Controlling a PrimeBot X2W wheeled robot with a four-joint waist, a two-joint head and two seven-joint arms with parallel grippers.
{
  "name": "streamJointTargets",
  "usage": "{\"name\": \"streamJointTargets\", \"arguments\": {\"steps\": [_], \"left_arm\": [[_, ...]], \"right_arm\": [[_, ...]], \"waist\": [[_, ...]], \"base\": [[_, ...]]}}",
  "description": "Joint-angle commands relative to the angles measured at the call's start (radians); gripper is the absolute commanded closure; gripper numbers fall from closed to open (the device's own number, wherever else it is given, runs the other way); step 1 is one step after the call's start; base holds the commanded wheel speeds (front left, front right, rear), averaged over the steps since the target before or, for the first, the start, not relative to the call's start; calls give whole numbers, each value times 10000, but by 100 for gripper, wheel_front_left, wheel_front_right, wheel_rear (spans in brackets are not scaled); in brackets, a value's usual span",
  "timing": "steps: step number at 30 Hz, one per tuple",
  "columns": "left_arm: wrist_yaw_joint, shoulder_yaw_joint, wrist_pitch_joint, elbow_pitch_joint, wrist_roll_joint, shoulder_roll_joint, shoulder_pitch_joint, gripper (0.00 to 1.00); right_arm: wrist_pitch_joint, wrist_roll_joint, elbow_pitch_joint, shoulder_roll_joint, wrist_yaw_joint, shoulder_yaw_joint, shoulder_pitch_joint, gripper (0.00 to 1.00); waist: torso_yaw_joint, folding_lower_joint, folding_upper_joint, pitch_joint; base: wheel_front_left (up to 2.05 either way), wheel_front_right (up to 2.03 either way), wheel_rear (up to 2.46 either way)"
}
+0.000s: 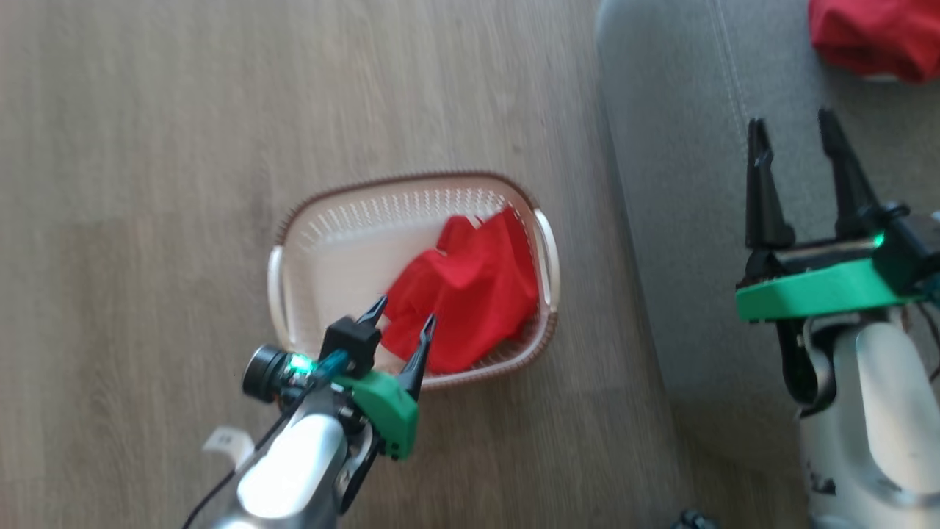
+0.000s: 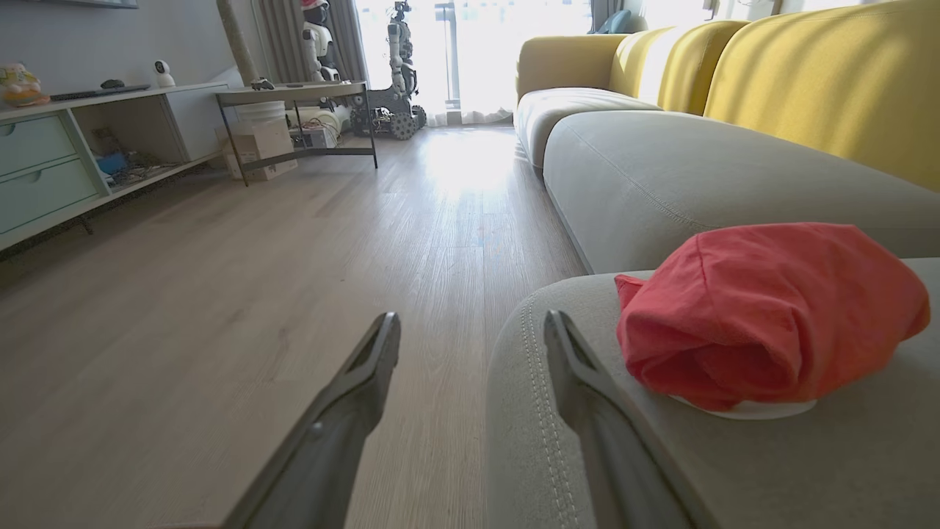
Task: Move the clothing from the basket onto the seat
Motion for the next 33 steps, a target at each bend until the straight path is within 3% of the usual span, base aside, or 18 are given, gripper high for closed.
{"name": "streamJointTargets", "arguments": {"steps": [1, 5, 15, 32, 33], "left_arm": [[-91, 122, 21, 112, 89, 6, -307, 0], [-370, -144, 6, 1210, 114, -174, -1160, 0], [-603, -576, 234, 3293, -8, -291, -2952, 0], [-564, -875, 118, 4777, -489, -297, -4345, 0], [-579, -897, 116, 4808, -519, -297, -4388, 27]], "right_arm": [[-82, -26, -403, 9, -4, 253, -239, 0], [-89, 116, -654, 9, -4, 513, -636, 0], [-92, 381, -1356, 9, -4, 1087, -1514, 0], [-93, 577, -2331, 9, -4, 1494, -2280, 0], [-93, 575, -2346, 9, -4, 1505, -2292, 0]], "waist": [[-485, 0, 0, 778], [-805, 0, 0, 1509], [-1291, 0, 0, 3185], [-1762, 0, 0, 4523], [-1773, 0, 0, 4549]], "base": [[0, 0, 0], [0, 0, 0], [0, 0, 0], [0, 0, 0], [0, 0, 0]]}}
